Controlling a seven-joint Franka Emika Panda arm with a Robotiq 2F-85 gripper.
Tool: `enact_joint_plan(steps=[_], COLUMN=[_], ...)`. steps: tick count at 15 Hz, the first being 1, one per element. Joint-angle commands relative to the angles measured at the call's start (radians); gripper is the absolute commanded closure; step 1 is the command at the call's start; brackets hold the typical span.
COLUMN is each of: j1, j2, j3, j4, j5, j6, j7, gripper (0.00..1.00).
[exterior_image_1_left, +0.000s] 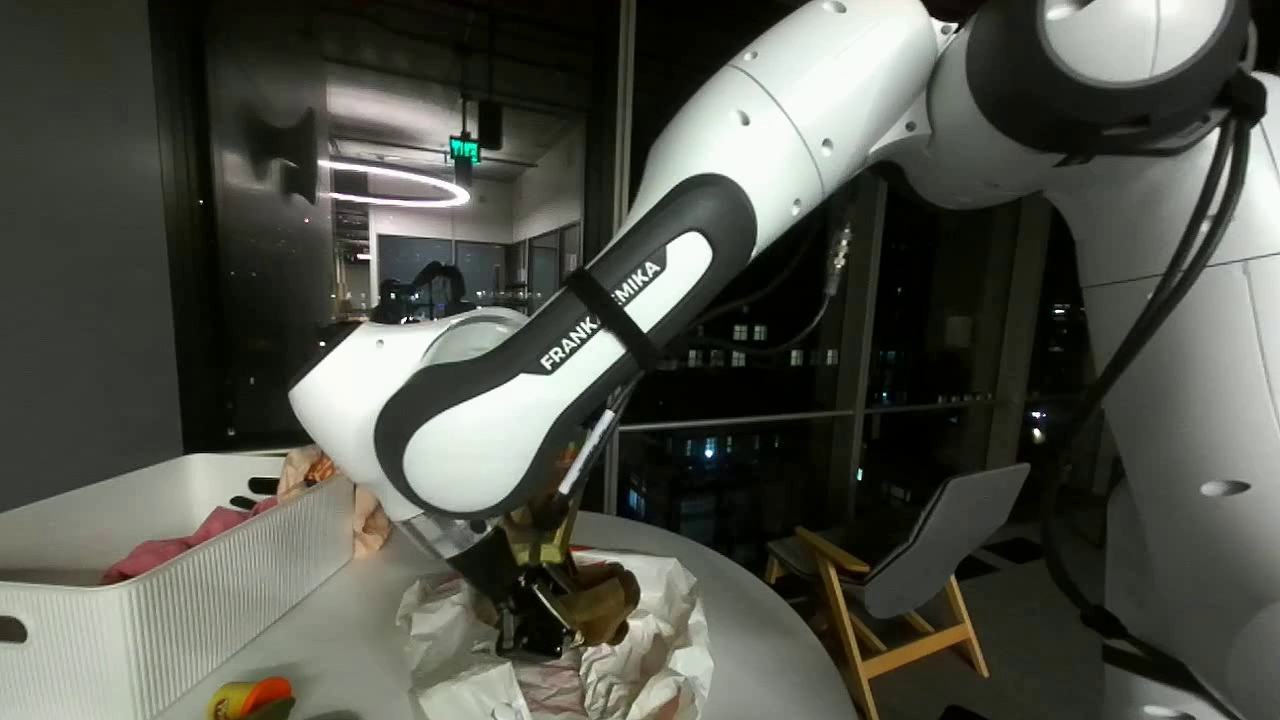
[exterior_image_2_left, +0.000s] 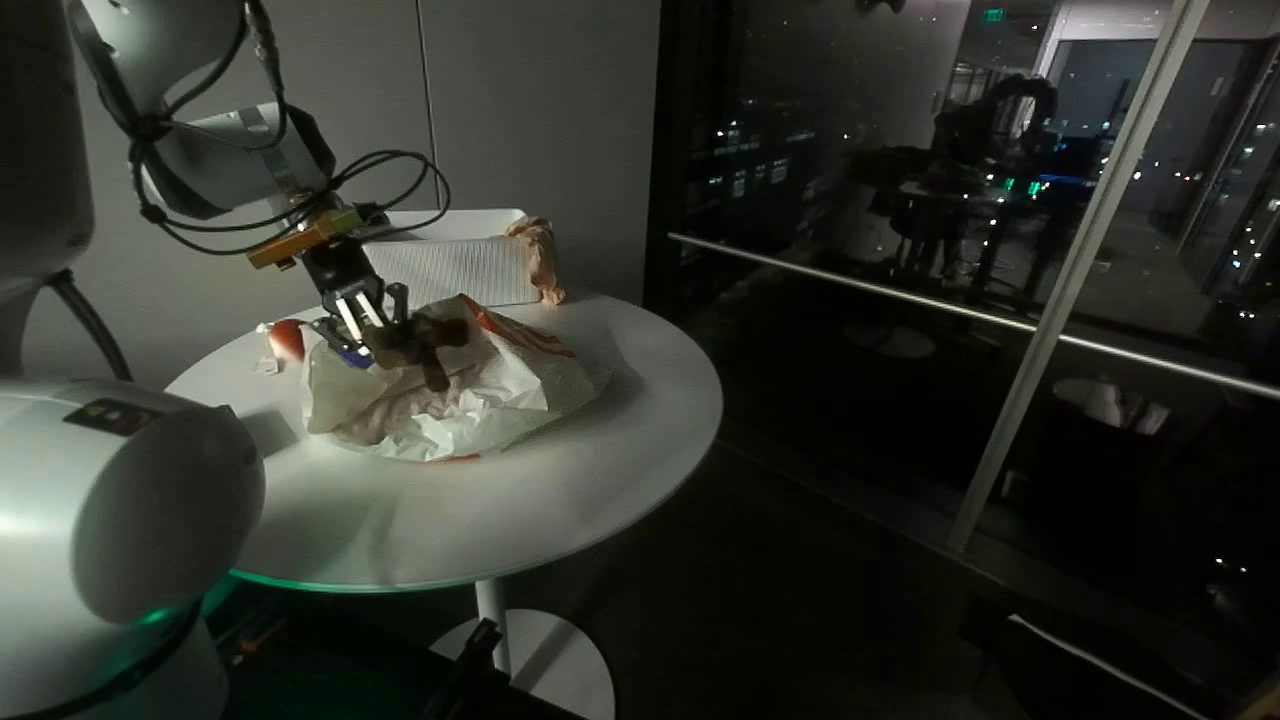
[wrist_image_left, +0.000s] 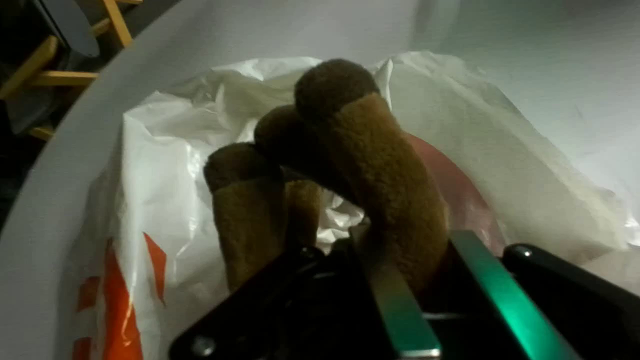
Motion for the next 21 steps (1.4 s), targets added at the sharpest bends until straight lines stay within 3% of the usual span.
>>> enact_joint_plan(steps=[1, 8, 12, 13, 14, 16, 19, 21], j1=[0.002, -0.007, 0.018, 0.022, 0.022, 0.012, 0.008, -0.005], j2=[0.075, 0.172, 0.185, 0.187, 0.187, 0.161, 0.071, 0.006], j3=[-0.025, -0.097, -0.156, -0.164, -0.166, -0.154, -0.134, -0.11], j4=[0.111, 0.151, 0.12, 0.116, 0.114, 0.106, 0.089, 0.101], j5=[0.134, 0.209, 0.137, 0.127, 0.127, 0.163, 0.203, 0.289], j6=[0.01, 0.088, 0.202, 0.22, 0.224, 0.211, 0.164, 0.085], j7=[-0.158, -0.166, -0.072, -0.062, -0.065, -0.099, -0.129, -0.162], gripper=[0.89, 0.91, 0.92, 0.87, 0.61, 0.54, 0.32, 0.16])
